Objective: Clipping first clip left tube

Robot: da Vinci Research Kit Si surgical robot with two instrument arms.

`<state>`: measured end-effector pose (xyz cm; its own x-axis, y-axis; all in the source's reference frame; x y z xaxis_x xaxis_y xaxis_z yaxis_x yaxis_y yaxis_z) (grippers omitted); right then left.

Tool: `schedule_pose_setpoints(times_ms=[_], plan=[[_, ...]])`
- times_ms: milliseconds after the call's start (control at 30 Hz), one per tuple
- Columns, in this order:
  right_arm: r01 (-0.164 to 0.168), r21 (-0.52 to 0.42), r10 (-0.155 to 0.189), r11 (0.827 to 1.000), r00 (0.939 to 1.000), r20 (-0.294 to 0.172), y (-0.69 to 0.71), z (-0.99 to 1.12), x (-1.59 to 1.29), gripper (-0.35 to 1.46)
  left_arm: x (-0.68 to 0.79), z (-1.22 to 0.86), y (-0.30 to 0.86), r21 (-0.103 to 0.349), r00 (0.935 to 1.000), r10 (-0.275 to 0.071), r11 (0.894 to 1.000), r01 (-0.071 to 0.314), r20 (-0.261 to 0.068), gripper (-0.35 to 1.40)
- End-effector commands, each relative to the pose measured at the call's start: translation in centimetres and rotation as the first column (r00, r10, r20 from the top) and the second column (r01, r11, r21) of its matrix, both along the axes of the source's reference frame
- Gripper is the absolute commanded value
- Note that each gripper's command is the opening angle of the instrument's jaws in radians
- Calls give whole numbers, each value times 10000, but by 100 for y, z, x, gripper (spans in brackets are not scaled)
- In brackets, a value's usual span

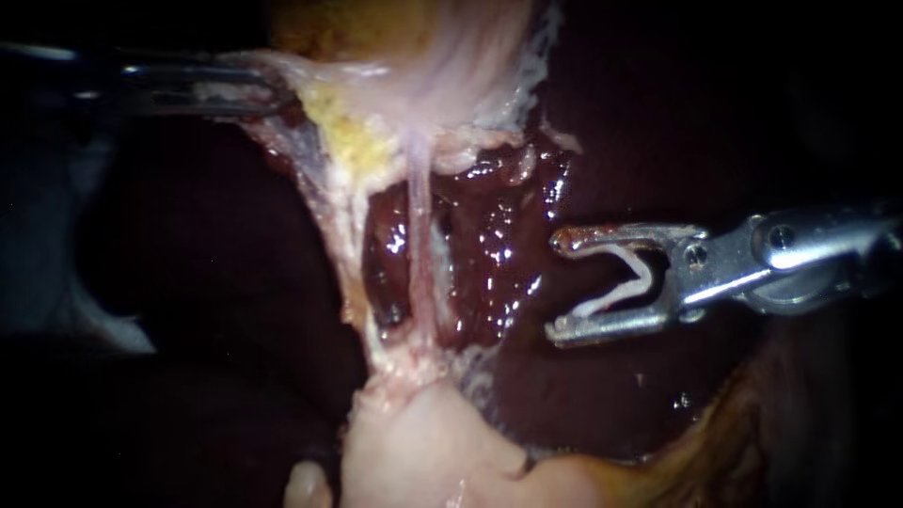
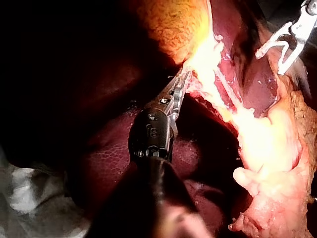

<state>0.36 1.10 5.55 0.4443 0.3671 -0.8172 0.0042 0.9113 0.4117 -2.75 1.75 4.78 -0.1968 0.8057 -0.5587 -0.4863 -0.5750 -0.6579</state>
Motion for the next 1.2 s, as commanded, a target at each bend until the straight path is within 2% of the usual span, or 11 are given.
schedule_pose_setpoints(times_ms=[33,133,267,533,633,967,1200], plan=[[-3,2,3,10000,10000,-1,0,0,0,50,3,-6,4,-60,10000,-76,10000,76,54,-35],[37,29,-37,10000,10000,-25,0,0,2,50,6,-9,6,-104,10000,-85,9999,85,50,-35],[95,77,-94,9999,9999,-62,-3,-2,12,50,4,-6,3,-130,9999,-104,9999,104,29,-35],[414,438,-403,9982,9988,-262,-13,5,56,50,1,-7,1,-146,9999,-150,9998,149,-10,-35],[642,810,-610,9946,9973,-408,-15,10,75,50,-1,-7,-1,-156,9999,-169,9997,169,-26,-35],[677,1402,-628,9878,9973,-387,-26,32,130,50,-5,-8,-4,-143,9999,-160,9998,160,-8,-35],[767,1448,-717,9865,9967,-392,-32,56,147,49,-6,-9,-4,-143,9999,-165,9998,165,-12,-35]])
